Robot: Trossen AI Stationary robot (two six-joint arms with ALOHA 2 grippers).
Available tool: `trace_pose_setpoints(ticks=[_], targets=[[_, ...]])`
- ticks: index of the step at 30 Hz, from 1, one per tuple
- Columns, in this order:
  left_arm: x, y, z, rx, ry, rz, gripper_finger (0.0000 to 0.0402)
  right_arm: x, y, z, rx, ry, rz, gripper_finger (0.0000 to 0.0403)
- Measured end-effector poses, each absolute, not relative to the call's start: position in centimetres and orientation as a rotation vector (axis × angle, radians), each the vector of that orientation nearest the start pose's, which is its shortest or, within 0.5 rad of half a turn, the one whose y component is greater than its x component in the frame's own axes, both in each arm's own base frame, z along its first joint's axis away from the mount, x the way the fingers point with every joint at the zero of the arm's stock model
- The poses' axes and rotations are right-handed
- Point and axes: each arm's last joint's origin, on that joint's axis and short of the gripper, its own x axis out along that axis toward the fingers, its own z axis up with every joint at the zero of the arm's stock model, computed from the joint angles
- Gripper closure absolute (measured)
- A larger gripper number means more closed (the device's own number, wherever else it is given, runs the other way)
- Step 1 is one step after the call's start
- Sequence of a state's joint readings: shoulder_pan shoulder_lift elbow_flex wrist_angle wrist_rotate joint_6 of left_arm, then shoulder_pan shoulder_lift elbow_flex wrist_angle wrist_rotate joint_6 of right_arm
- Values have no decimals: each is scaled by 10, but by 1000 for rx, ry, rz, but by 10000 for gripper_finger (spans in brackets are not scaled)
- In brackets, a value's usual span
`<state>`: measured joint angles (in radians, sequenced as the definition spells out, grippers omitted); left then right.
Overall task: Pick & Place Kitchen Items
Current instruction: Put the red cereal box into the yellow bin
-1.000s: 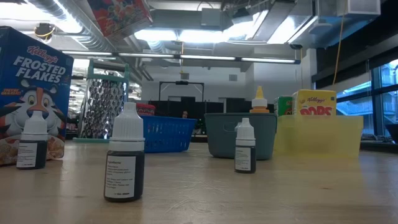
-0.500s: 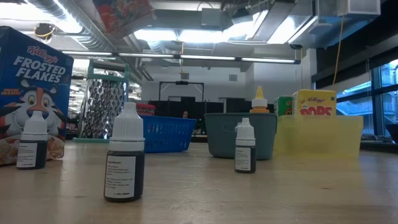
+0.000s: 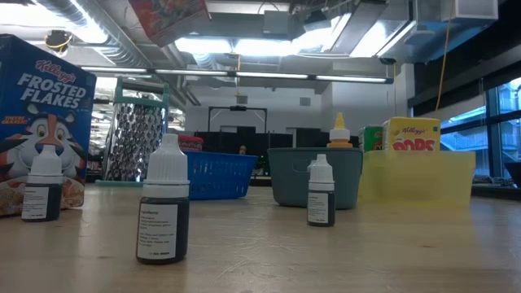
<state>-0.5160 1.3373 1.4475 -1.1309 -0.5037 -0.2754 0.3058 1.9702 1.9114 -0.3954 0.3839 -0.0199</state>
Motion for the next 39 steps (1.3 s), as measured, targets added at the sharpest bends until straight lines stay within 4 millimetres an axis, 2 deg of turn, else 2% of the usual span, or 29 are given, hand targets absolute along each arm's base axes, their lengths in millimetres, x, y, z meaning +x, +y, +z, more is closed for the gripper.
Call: trace_pose_setpoints(ticks=[3,14,24,39], targets=[[221,-108,368,234,870,114,203,440,128,350,-231,420,-57,11],[222,-104,368,231,878,117,203,444,126,348,-261,403,-63,17],[222,-104,367,232,879,116,203,453,115,342,-240,404,-49,59],[222,-104,367,232,880,116,203,453,116,340,-239,412,-42,104]])
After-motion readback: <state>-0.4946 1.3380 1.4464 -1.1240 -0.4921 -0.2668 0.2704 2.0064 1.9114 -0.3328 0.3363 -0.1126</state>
